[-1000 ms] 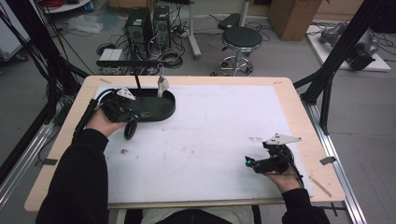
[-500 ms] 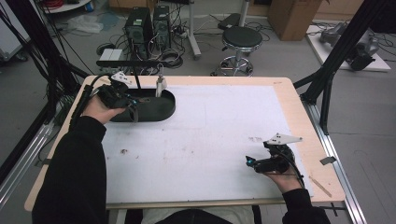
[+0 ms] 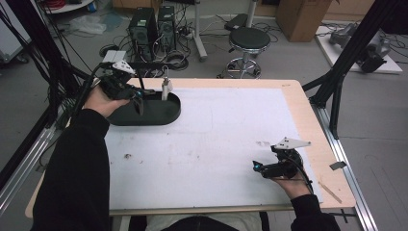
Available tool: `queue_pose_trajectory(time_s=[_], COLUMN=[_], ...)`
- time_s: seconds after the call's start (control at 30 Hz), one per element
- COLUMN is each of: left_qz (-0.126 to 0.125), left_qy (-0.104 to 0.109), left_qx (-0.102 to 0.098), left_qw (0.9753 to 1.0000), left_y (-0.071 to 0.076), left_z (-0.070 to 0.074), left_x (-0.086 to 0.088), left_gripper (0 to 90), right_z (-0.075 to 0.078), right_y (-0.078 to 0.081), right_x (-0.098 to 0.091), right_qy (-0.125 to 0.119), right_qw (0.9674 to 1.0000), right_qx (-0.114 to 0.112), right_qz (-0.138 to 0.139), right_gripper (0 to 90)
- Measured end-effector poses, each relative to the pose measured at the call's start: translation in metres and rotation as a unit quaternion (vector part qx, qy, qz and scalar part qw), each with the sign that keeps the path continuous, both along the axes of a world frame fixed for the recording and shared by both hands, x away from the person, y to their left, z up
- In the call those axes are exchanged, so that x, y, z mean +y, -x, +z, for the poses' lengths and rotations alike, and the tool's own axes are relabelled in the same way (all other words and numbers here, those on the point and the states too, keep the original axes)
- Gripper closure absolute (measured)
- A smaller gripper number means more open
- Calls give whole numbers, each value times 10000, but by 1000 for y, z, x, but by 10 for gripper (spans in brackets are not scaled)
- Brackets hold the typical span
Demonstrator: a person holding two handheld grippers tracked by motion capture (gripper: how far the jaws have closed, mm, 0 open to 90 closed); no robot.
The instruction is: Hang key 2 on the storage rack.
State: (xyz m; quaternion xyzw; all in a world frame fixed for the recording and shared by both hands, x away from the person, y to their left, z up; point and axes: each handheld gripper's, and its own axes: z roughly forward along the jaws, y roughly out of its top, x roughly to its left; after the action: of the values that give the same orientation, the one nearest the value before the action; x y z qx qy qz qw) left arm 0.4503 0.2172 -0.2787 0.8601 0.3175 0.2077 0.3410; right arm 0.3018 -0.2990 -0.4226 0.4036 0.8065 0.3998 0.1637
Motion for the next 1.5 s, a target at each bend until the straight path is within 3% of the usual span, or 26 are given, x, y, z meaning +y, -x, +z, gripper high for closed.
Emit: queue_pose_trajectory(time_s=[0.3,0.6,0.83,1.13,1.37,1.5], left_qz=[256,440,718,818,866,863], left_qy=[207,264,53,-194,-530,-577], left_qx=[-231,-431,-497,-518,-394,-350], left_qw=[9992,9978,9962,9951,9940,9940], left_y=[-17,-26,-28,-30,-33,-36], left_z=[17,19,17,11,4,0], left_x=[9,14,13,5,-2,-7], left_gripper=[863,862,861,860,859,858], right_z=[-1,-2,-3,-3,-2,-2], right_y=[0,-2,-1,-1,0,0], right_x=[-1,-2,-2,-4,-6,-6], right_qy=[-40,-35,-26,-28,-33,-45], right_qw=[10000,10000,10000,10000,10000,10000], right_qx=[7,38,50,16,-36,-43], right_qz=[-16,-27,-30,-74,-73,-72], right_gripper=[22,23,22,22,22,22])
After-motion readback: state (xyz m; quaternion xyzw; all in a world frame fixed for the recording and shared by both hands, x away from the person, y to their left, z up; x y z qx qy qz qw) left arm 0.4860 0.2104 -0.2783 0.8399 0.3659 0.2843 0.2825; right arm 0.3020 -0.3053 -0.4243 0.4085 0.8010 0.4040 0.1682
